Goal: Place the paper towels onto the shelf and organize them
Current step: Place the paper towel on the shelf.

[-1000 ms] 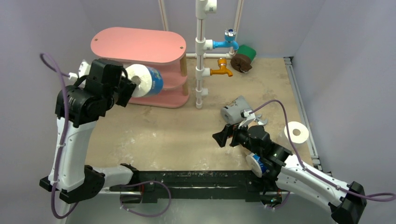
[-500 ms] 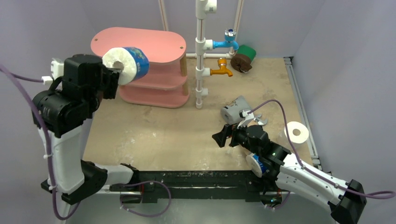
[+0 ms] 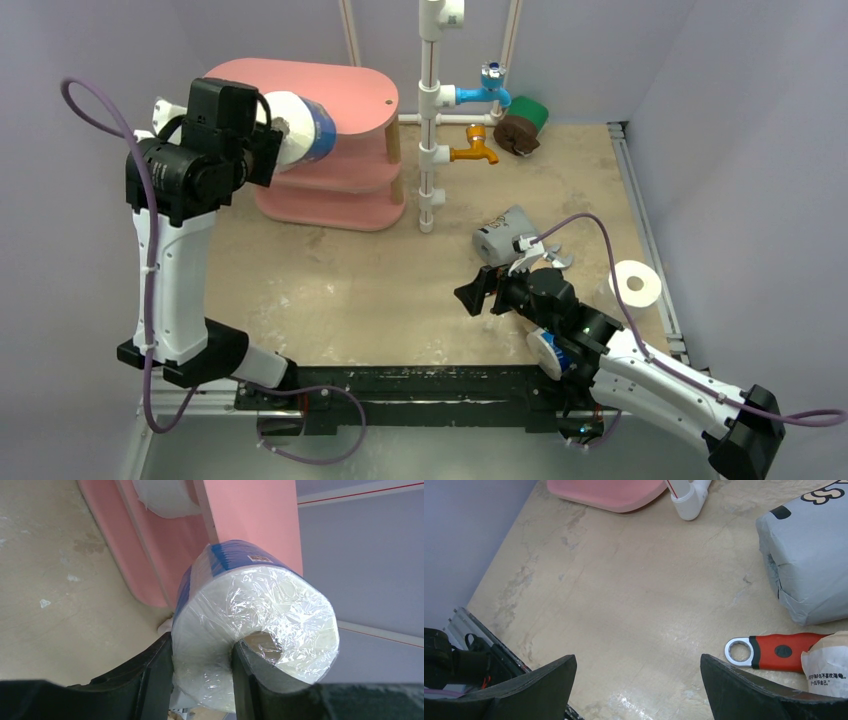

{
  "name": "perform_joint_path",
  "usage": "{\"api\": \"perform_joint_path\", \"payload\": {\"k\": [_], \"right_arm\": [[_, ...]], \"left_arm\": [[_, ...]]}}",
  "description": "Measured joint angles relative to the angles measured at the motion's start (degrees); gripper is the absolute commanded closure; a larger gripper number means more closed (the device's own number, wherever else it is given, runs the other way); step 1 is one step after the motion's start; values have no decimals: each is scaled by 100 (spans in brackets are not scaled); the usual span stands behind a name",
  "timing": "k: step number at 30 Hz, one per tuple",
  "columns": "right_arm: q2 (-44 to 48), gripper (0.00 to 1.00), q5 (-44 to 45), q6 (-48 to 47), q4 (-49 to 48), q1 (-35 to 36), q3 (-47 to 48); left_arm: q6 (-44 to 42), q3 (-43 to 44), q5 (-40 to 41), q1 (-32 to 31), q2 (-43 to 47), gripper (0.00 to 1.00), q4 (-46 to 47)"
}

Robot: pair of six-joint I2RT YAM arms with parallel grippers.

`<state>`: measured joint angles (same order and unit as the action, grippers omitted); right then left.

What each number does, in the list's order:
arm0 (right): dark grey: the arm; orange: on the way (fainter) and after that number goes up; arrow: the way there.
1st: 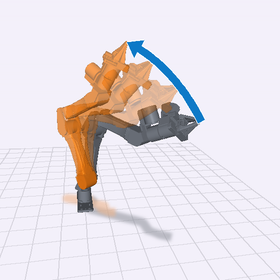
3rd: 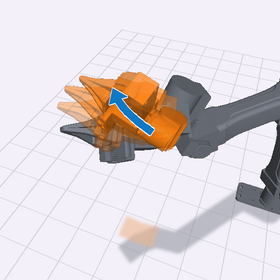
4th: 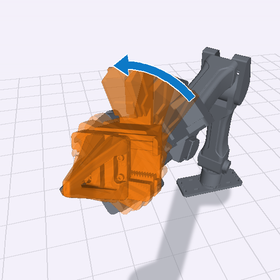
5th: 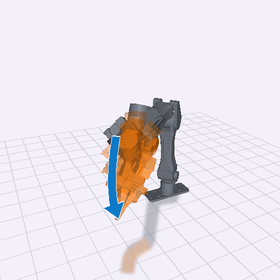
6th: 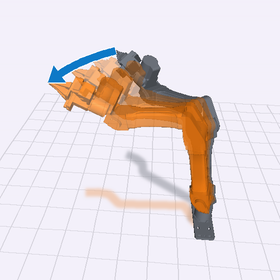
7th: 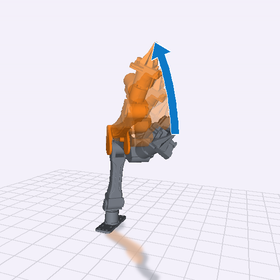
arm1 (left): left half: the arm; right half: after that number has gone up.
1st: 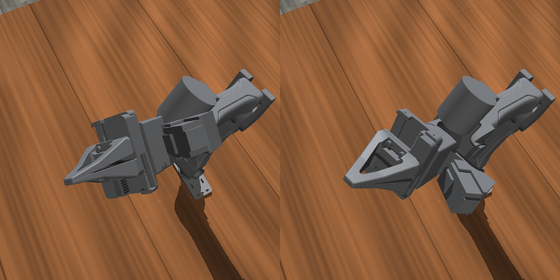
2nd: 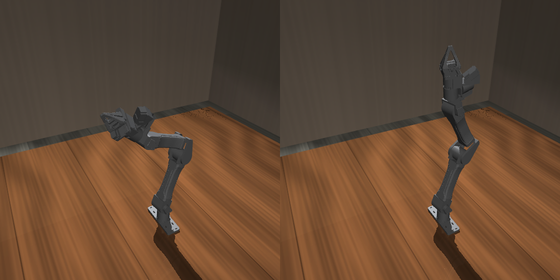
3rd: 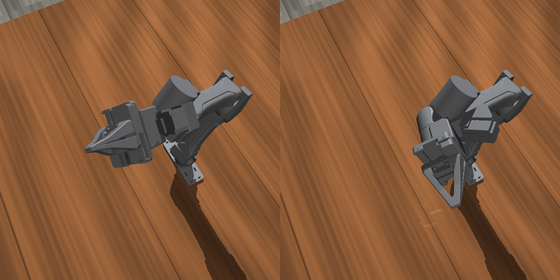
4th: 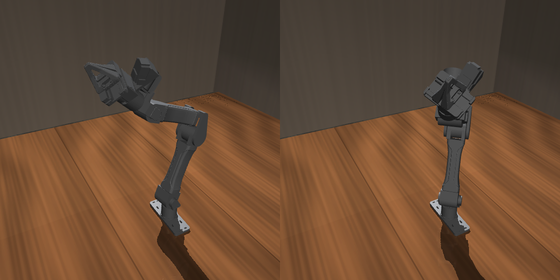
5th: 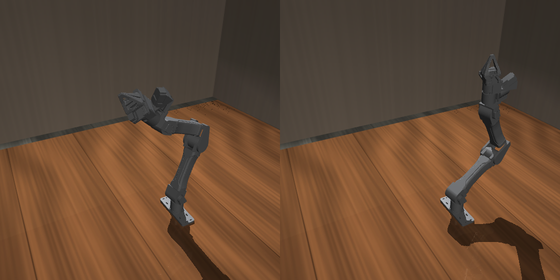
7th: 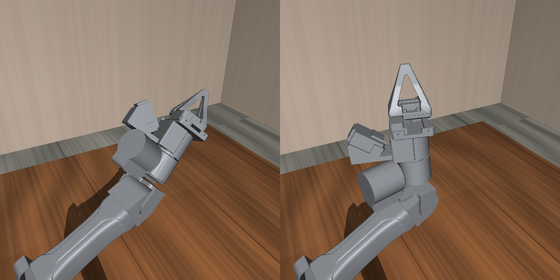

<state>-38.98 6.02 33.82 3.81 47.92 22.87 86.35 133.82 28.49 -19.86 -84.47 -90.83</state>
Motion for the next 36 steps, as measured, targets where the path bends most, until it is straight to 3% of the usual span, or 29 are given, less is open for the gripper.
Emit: {"api": "perform_joint_path", "payload": {"k": [17,36], "right_arm": [[-66,3,0,0,-13,0,-2],[-76,3,0,0,-42,0,-2]], "left_arm": [[-348,271,0,168,-448,94,737],[-662,514,-83,334,-728,77,938]]}}
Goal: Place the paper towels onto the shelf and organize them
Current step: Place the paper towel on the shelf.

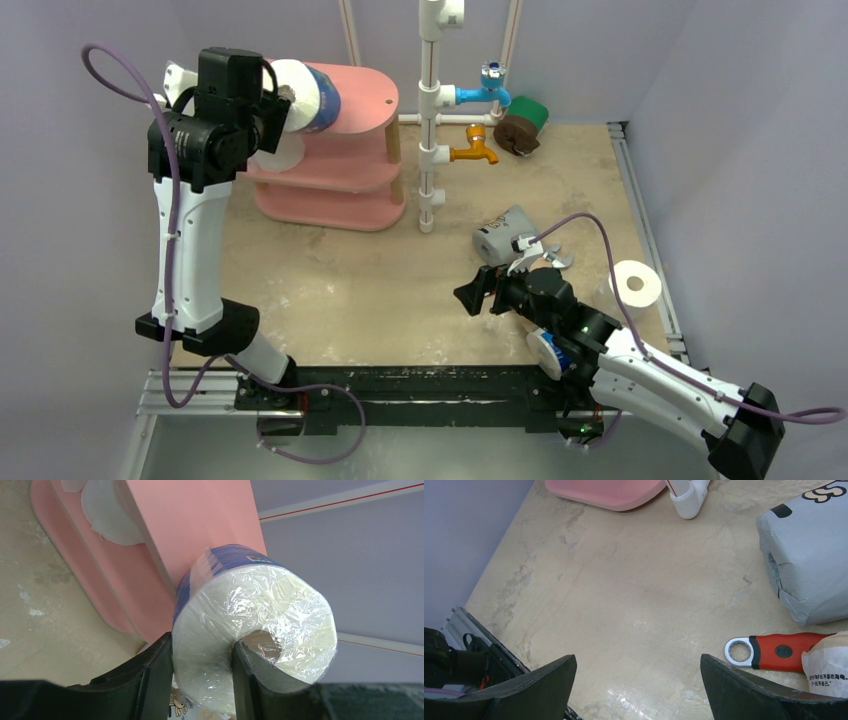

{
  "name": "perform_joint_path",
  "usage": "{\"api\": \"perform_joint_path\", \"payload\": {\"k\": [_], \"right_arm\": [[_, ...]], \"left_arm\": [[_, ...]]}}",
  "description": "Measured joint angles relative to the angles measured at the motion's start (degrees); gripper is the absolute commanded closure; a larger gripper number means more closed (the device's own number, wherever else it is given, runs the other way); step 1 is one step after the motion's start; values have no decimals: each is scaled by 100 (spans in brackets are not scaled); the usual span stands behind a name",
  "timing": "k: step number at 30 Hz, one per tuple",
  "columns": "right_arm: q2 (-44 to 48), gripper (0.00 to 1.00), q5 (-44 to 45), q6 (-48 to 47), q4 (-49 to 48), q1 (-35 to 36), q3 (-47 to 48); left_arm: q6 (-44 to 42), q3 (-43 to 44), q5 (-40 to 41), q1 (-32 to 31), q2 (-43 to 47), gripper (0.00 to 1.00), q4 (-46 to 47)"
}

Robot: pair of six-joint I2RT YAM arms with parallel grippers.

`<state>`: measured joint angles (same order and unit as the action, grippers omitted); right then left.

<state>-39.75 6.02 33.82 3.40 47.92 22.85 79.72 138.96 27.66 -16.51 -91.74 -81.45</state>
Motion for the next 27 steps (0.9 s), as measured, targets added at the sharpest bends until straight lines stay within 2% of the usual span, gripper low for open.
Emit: {"api": "perform_joint_path", "payload": {"k": [8,12,15,27], "right_arm": [[0,3,2,0,0,0,0],[0,3,0,0,-2,0,0],[0,3,0,0,-2,0,0],[0,3,0,0,-2,0,0]], "left_arm": [[-131,2,-24,7,-4,68,46],[-144,2,-26,7,-4,52,57],[-153,2,-50,17,-4,45,177],[-155,-11,-118,39,-17,39,791]]}}
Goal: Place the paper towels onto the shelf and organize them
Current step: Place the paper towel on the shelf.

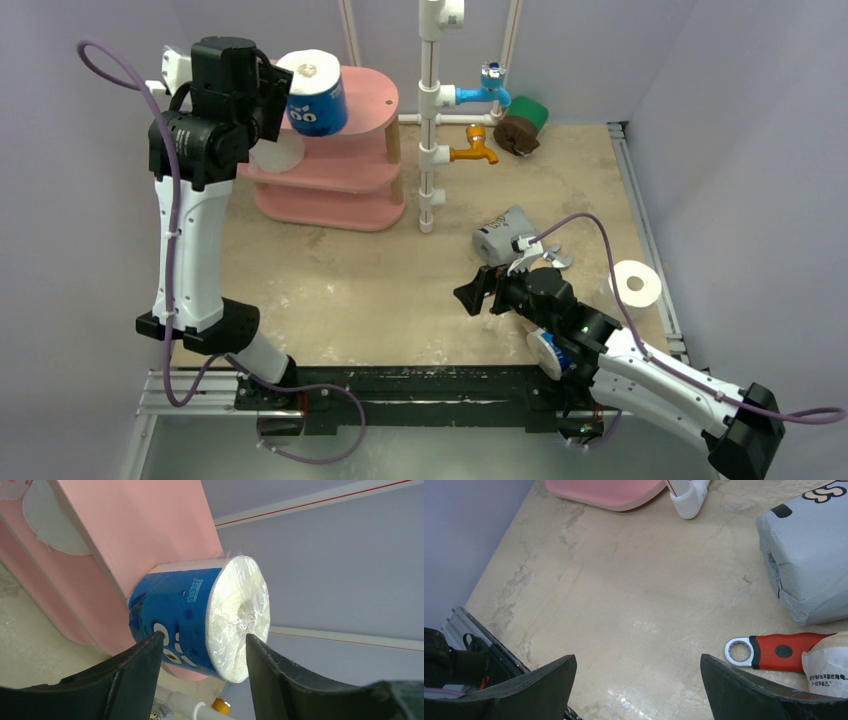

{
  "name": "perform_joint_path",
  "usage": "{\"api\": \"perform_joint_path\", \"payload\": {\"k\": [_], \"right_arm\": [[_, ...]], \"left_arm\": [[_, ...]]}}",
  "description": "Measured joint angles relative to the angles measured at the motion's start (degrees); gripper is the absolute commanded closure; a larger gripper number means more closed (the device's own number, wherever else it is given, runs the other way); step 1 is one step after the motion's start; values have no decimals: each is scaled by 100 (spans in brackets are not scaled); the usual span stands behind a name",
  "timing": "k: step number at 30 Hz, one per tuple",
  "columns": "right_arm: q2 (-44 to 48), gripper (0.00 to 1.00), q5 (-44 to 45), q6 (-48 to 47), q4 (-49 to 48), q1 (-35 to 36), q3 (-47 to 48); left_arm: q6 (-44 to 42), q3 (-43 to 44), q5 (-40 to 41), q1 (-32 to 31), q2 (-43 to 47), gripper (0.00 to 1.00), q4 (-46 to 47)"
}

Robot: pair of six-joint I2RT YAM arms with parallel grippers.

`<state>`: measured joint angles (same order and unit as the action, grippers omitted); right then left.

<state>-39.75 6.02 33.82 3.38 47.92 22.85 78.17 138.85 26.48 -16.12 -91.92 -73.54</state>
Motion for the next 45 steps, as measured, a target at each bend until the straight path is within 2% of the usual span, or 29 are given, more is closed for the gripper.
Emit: {"api": "perform_joint_path", "payload": {"k": [14,23,24,25,26,28,32,35,40,45], "right_arm": [[-2,3,0,0,-2,0,0],[-37,3,0,0,-20,0,0],[-39,3,0,0,-26,0,0],[-39,3,0,0,-28,0,0],[-39,3,0,0,-35,0,0],[-39,3,0,0,-39,0,0],[-39,3,0,0,-39,0,0],[-39,3,0,0,-39,0,0],[-52,4,0,0,-42,0,0],[-177,4,-2,-2,-44,0,0]], "left_arm": [[-92,-125,-17,0,68,38,175],[-507,-649,109,0,772,36,181],[-616,-728,138,0,894,30,184],[-754,-817,162,0,1025,16,197],[-909,-922,177,0,1150,8,236],[-1397,-1541,166,4,1631,2,603],[-2730,-3405,-269,28,2813,0,1904],[-3866,-4437,-833,31,3397,0,2752],[-5278,-4986,-1530,31,3604,0,3628],[-6061,-5064,-1917,-15,3368,0,4177]]}}
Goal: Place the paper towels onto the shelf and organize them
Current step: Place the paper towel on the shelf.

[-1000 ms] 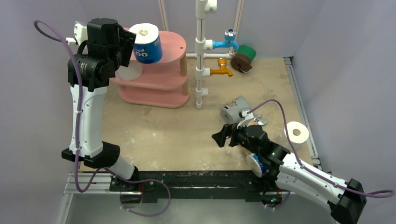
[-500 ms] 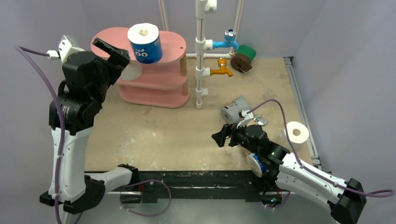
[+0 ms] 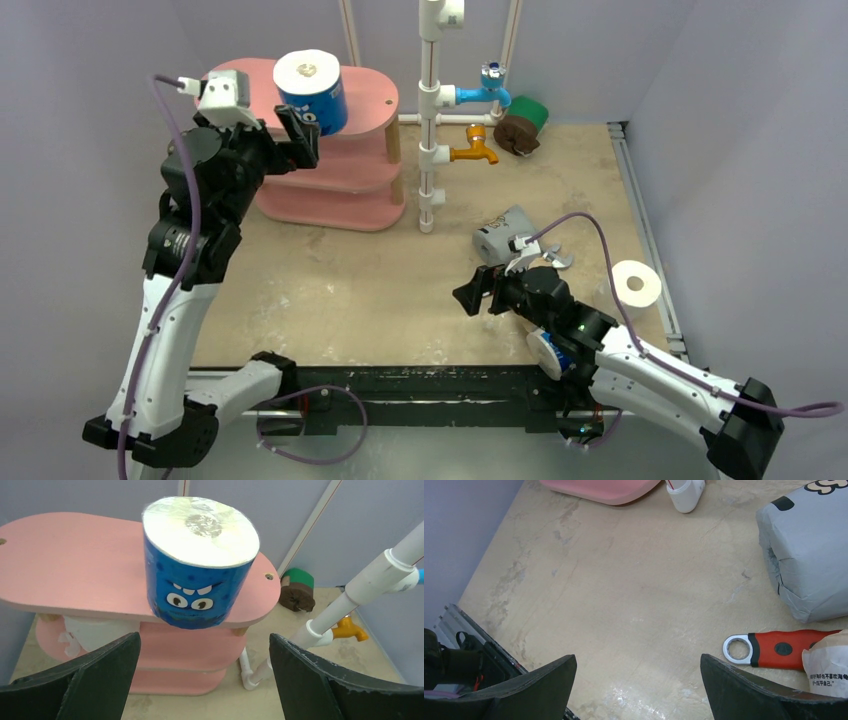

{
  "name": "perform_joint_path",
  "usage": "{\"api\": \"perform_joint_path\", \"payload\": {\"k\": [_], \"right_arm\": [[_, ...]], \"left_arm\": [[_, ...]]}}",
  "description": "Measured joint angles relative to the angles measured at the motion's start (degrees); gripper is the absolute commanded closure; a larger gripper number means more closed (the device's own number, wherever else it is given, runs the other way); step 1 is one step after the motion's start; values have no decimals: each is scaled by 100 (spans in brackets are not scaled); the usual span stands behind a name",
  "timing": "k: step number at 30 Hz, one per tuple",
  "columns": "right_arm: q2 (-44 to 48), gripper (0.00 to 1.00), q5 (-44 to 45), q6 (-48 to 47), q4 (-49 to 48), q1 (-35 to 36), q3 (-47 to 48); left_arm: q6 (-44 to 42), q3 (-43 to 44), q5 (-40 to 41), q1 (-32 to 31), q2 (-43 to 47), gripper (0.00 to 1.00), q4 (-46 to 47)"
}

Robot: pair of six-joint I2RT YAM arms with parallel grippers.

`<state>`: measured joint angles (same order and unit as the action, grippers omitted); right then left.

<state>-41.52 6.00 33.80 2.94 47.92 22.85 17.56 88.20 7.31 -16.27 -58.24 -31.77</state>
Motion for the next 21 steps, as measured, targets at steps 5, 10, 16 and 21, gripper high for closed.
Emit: {"api": "perform_joint_path", "payload": {"k": [5,10,16,21], "right_arm": [[-7,4,2,0,-4,0,0],[-11,4,2,0,-4,0,0],[-9,4,2,0,-7,0,0],[-11,4,2,0,-24,0,0]], "left_arm": [[-638,0,374,-555,-398,0,168],[-1067,9,1036,-1093,-684,0,249],[-1257,11,2017,-1355,-874,0,472],[-1274,74,2680,-1567,-1056,0,664]]}}
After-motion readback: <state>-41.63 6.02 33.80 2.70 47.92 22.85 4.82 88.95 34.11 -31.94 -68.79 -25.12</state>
